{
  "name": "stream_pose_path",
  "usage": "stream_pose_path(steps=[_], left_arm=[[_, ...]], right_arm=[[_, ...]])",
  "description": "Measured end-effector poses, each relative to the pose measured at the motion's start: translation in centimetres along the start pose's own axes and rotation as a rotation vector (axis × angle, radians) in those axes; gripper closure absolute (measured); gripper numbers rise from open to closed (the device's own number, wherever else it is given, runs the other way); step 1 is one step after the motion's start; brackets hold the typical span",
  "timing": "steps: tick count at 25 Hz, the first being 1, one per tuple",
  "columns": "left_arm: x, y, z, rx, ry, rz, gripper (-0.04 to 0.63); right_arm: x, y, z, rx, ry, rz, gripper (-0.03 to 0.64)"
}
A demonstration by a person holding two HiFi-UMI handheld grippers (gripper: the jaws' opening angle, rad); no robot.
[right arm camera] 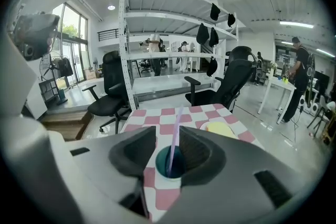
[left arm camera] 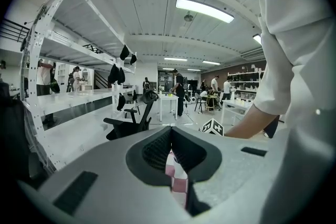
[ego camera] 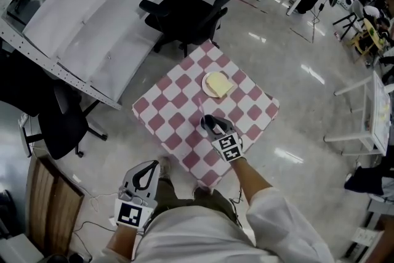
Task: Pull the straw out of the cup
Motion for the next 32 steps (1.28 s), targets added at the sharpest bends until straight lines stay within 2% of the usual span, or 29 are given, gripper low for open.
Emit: stream_pose_path(steps=[6,19,32], left_arm=[[-0.5,-0.6,-0.5,-0.018,-0.002,0.029,0.591],[-1.8,-1.5,-1.3,-0.040,-0.038,0.092,0.591],[-2.1,-1.9,-1.7,-0.052,-0.056,0.121,0.591]], right_arm=[[0.5,2.0,-0.9,-0.059,-0.007,0.012,0.474],[0.9,5.4,-1.4,-0.102,-0.005,0.028,0.479],[1.0,6.9,-1.1,-0.136,-0.019,0.041,0.497]])
Point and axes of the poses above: the fingertips, and each gripper's own axes: y forward along the fingers, x to its right, z out of its top, the point moved 10 cm from there along -y, backward along the fingers, and after that the axes turned 9 degrees about -y, right-handed, at the moved point
